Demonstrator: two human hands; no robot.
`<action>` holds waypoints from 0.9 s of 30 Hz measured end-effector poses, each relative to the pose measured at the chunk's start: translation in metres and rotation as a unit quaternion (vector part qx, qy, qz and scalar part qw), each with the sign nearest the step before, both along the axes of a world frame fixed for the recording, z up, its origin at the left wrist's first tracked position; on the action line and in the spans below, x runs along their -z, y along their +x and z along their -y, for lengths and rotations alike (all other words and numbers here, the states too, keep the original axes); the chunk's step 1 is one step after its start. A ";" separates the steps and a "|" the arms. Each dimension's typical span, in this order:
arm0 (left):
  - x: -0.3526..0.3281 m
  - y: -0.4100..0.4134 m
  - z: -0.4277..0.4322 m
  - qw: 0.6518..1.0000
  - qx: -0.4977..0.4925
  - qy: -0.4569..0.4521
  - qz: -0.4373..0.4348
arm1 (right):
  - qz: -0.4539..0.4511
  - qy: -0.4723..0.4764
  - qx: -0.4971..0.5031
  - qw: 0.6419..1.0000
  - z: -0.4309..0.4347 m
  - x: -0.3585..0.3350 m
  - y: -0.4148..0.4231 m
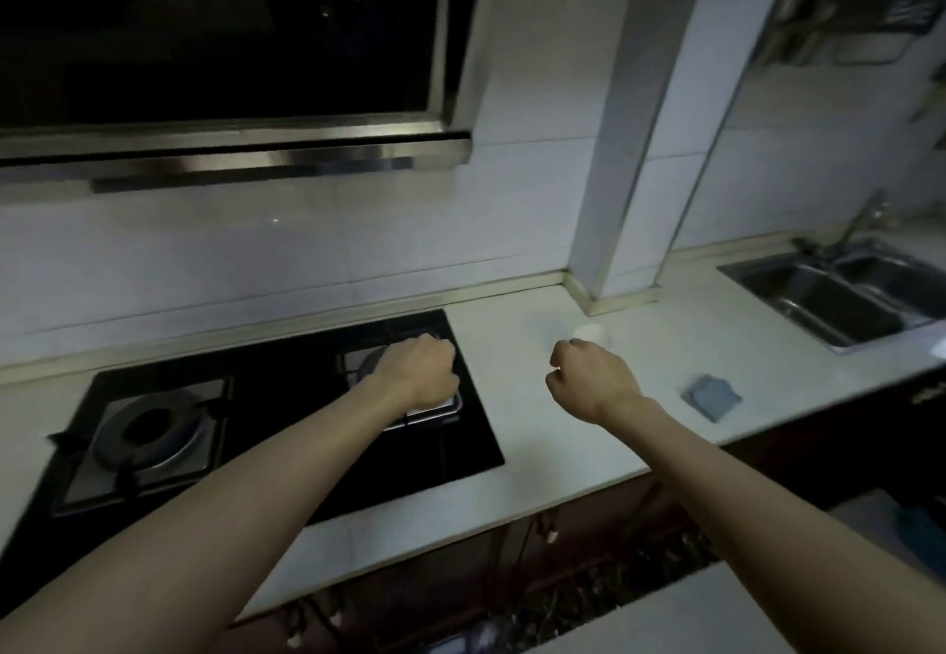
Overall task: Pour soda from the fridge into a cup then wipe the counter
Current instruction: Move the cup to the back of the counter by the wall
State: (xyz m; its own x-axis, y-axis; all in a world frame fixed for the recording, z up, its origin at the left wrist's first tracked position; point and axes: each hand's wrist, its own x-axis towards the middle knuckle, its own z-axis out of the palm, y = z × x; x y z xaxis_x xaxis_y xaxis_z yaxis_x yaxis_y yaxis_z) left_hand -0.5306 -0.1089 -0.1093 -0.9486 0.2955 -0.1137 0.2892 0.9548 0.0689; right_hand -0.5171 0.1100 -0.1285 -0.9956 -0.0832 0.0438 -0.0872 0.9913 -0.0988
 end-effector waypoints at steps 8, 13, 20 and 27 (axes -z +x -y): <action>0.028 -0.081 -0.097 0.996 0.078 -0.012 0.029 | 0.014 0.009 0.073 0.997 -0.091 0.017 -0.049; 0.047 -0.140 -0.151 0.994 0.101 -0.003 0.038 | 0.053 0.014 0.095 0.994 -0.133 0.021 -0.098; 0.073 -0.195 -0.198 0.993 0.097 0.025 0.064 | 0.120 -0.015 0.089 0.989 -0.173 0.042 -0.158; 0.119 -0.223 -0.220 0.983 0.049 0.063 0.164 | 0.203 -0.017 0.026 0.979 -0.187 0.096 -0.220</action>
State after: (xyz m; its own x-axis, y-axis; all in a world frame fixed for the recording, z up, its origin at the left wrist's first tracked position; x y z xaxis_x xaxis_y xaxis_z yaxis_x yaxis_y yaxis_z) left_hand -0.7533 0.1107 -0.2280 -0.8336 0.4148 -0.3647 0.3218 0.9014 0.2896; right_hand -0.7375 0.2966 -0.2241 -0.9347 -0.0382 -0.3535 0.0156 0.9889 -0.1480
